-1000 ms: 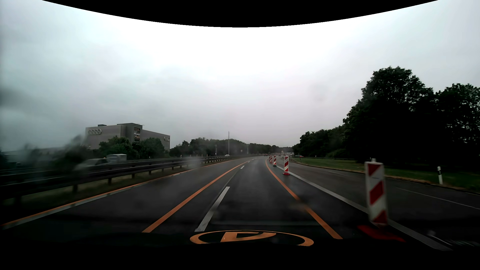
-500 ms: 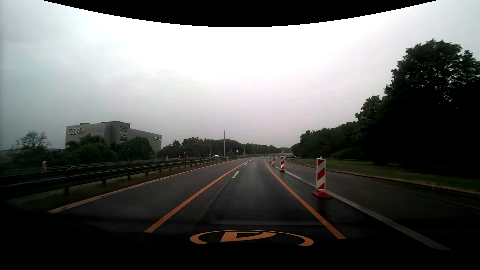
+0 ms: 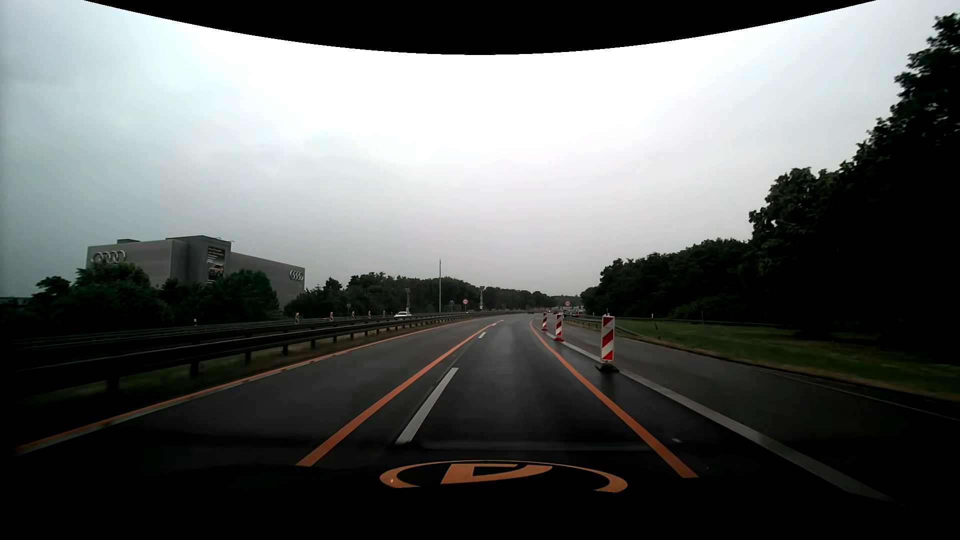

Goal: Follow the waypoints while adhering to traffic rules and regulations

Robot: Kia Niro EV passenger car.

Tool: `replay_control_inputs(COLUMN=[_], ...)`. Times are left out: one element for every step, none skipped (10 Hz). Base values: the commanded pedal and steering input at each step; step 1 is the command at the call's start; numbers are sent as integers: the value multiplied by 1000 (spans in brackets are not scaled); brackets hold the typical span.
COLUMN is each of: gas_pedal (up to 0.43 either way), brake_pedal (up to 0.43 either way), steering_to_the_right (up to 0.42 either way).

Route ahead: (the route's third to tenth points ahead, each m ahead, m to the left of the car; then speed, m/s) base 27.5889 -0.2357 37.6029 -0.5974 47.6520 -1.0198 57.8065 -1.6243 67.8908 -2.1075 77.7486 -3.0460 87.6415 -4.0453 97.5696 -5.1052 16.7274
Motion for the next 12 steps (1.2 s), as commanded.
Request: replay_control_inputs(gas_pedal=[138,138,138,150,150,150,150,150,150,150,150,157], brake_pedal=[0,0,0,0,0,0,0,0,0,0,0,0], steering_to_the_right=[10,10,10,9,10,9,9,9,9,8,8,8])
